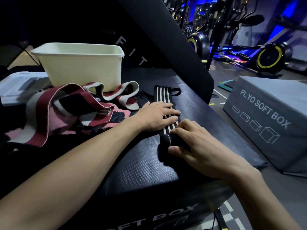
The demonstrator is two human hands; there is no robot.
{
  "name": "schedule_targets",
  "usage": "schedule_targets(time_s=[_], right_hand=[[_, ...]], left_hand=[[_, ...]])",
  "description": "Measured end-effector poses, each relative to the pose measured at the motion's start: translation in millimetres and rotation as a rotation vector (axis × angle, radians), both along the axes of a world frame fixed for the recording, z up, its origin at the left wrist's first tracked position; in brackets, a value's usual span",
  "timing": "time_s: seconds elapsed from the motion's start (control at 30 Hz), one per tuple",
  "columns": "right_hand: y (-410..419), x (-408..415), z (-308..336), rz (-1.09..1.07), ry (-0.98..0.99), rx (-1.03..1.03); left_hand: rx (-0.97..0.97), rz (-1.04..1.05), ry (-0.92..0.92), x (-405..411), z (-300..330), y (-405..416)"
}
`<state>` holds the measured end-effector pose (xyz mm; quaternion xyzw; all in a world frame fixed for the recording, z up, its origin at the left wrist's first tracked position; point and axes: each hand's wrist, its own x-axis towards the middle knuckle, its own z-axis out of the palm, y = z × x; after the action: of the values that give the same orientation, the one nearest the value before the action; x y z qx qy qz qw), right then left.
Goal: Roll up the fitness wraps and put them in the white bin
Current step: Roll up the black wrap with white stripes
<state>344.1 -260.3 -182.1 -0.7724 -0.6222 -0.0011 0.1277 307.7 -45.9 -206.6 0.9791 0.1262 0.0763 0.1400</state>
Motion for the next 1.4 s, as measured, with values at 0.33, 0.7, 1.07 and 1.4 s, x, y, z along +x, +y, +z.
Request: schedule_targets(time_s=[0.33,0.7,1.07,1.4], right_hand=[[-4,-3,1,0.01,-0.033,0.03],[-7,3,3,0.038,0.058,0.045],[16,3,-5,-0.104,0.105,0.048],[20,11,-10,-0.054,0.253,0.163]], left_hand=[[-0.021,-0.02,-0.001,-1,2,-2],[-0.036,-0.008,-0.014,-6,4,-8],[-0.012,-0.013,-0.016,-4,2,-3],[-0.01,-0.019,0.008,-4,2,0]])
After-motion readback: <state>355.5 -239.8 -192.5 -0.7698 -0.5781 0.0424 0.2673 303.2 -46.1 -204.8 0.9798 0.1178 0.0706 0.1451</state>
